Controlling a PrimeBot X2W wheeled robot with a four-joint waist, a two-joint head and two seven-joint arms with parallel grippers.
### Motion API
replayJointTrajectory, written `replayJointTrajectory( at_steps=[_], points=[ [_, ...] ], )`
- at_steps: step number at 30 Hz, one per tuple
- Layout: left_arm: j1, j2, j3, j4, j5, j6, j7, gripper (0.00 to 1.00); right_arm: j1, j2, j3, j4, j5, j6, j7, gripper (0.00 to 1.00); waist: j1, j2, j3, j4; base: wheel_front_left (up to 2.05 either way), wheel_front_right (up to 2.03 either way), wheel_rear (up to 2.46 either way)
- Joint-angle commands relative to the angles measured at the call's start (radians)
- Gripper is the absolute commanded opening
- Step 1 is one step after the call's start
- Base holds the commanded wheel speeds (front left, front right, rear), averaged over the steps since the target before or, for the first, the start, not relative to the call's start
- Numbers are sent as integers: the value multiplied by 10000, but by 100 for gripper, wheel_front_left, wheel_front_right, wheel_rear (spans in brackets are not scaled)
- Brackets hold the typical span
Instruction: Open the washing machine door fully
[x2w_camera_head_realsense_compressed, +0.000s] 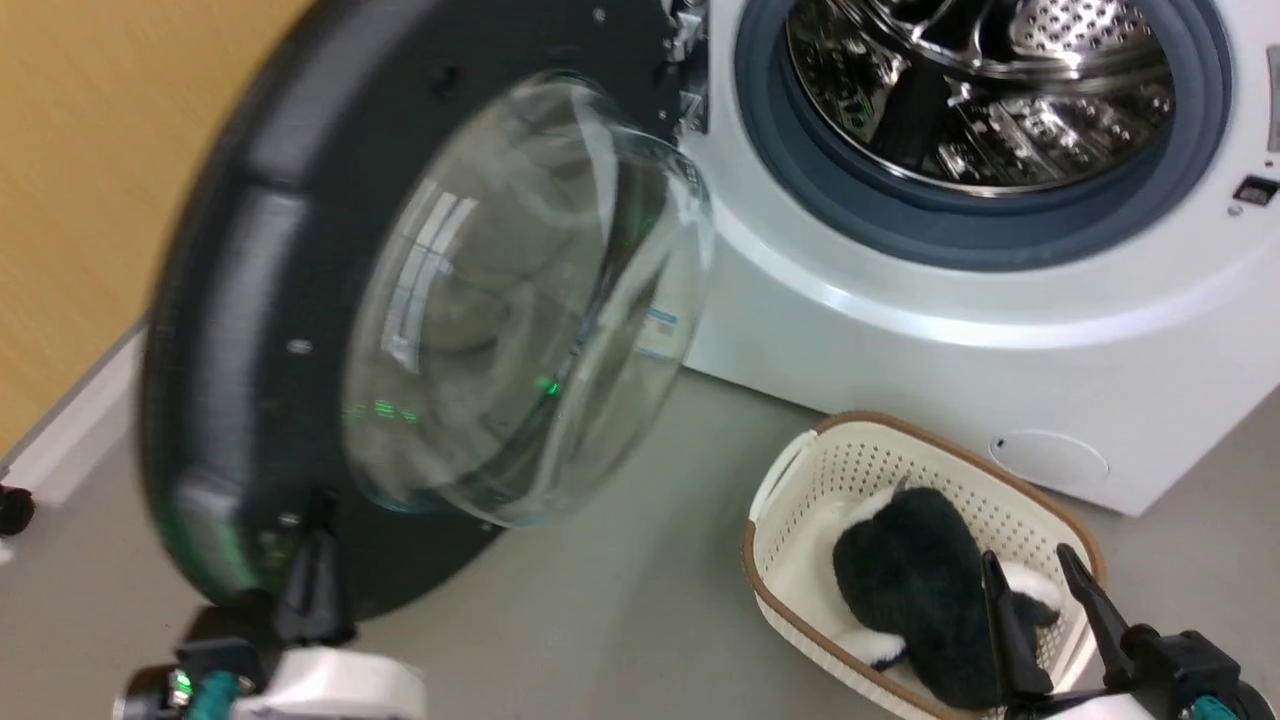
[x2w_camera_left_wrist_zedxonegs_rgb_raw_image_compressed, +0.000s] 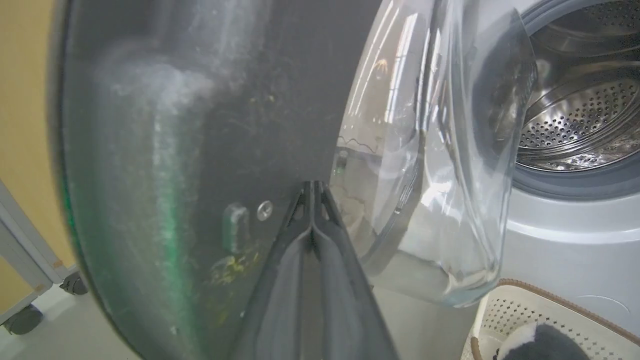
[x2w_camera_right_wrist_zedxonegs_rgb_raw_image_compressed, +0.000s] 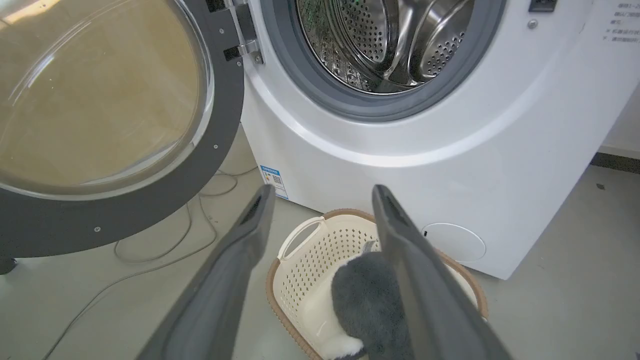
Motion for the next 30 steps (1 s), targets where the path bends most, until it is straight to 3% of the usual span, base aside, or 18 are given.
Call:
replayJointTrajectory(
  at_steps=[1,16,30],
  points=[
    [-249,25,204,75,-47,65,-11,0,-187,32,-22,28,-29,8,-44,100,0,0,119,-101,0,0,0],
    [-2258,150,3071,1763,-83,-96,-11,0,-511,27,-103,36,-282,8,-44,100,0,0,622,-480,0,0,0],
    [-3005,344,4268,3208,369,-355,-11,0,-675,11,-137,-398,-357,8,-44,100,0,0,656,-902,0,0,0]
  ],
)
